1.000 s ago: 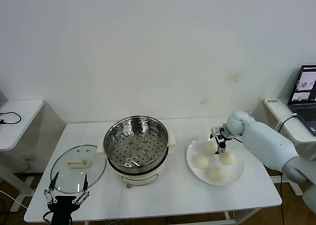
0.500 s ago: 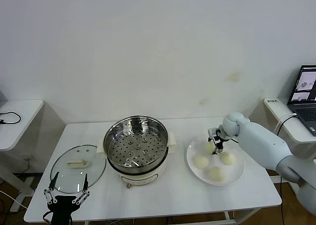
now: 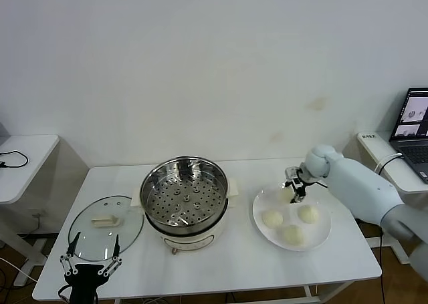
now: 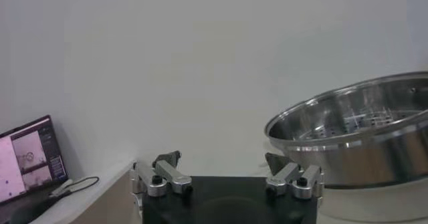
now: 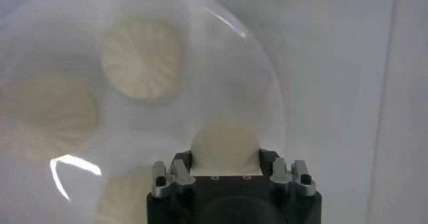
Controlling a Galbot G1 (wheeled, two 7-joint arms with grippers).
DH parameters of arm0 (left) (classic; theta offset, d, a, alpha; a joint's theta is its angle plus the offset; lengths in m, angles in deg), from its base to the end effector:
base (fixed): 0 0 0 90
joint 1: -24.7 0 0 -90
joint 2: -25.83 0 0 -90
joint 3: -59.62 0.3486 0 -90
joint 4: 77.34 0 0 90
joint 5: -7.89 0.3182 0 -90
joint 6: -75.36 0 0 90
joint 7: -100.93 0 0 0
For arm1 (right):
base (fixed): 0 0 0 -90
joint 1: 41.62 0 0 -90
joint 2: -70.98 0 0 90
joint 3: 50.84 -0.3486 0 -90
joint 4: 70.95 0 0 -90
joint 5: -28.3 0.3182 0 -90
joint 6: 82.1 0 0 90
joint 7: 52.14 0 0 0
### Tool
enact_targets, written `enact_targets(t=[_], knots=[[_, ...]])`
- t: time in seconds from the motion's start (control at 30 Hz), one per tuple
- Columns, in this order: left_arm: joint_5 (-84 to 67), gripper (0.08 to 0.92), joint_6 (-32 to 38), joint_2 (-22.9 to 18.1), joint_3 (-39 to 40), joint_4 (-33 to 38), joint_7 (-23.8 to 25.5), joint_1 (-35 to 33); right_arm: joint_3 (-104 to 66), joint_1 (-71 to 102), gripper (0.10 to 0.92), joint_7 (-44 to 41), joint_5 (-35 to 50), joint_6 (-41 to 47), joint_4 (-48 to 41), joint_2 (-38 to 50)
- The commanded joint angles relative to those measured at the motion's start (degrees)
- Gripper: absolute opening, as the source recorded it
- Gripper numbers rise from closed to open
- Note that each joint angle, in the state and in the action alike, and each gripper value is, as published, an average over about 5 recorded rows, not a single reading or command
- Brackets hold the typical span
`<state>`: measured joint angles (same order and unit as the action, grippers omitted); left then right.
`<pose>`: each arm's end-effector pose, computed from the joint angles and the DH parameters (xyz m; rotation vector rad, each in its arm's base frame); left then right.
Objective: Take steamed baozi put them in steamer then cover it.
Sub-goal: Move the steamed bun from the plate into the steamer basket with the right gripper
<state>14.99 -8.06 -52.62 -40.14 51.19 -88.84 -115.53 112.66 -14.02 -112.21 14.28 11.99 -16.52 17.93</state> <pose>0.0502 0.0715 -0.2774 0.1778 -3.0398 -0.5986 0.5442 -0.1225 -0.2016 1.2597 -1.3745 1.5328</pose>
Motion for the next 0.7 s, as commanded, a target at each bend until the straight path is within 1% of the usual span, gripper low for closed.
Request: enact_targets(t=[0.03, 0.2, 0.37, 0.53, 0.7], knots=[[-0.1, 0.823, -0.1, 0.2, 0.1, 0.0, 0.1, 0.0, 4.8, -9.1, 0.619, -1.1, 8.1, 0.9, 7.6, 4.6], [-0.7, 0.823, -0.2, 0.5, 0.4, 0.2, 0.2, 0.2, 10.4, -18.0, 0.625, -1.5, 15.6, 2.1, 13.5, 6.3], [-1.3, 0.823, -0.2, 0.8, 0.6, 0.4, 0.2, 0.5, 17.8, -29.4, 0.628, -1.0, 23.0, 2.9, 16.7, 4.1], [-2.2, 0.823, -0.1, 1.0, 0.3, 0.5, 0.2, 0.3, 21.6, -35.3, 0.628, 1.3, 29.0, 3.2, 16.9, -2.4], [-2.6, 0.823, 0.1, 1.2, -0.5, 0.3, 0.2, 0.1, 22.7, -36.0, 0.628, 2.9, 30.7, 1.6, 14.3, -12.2]])
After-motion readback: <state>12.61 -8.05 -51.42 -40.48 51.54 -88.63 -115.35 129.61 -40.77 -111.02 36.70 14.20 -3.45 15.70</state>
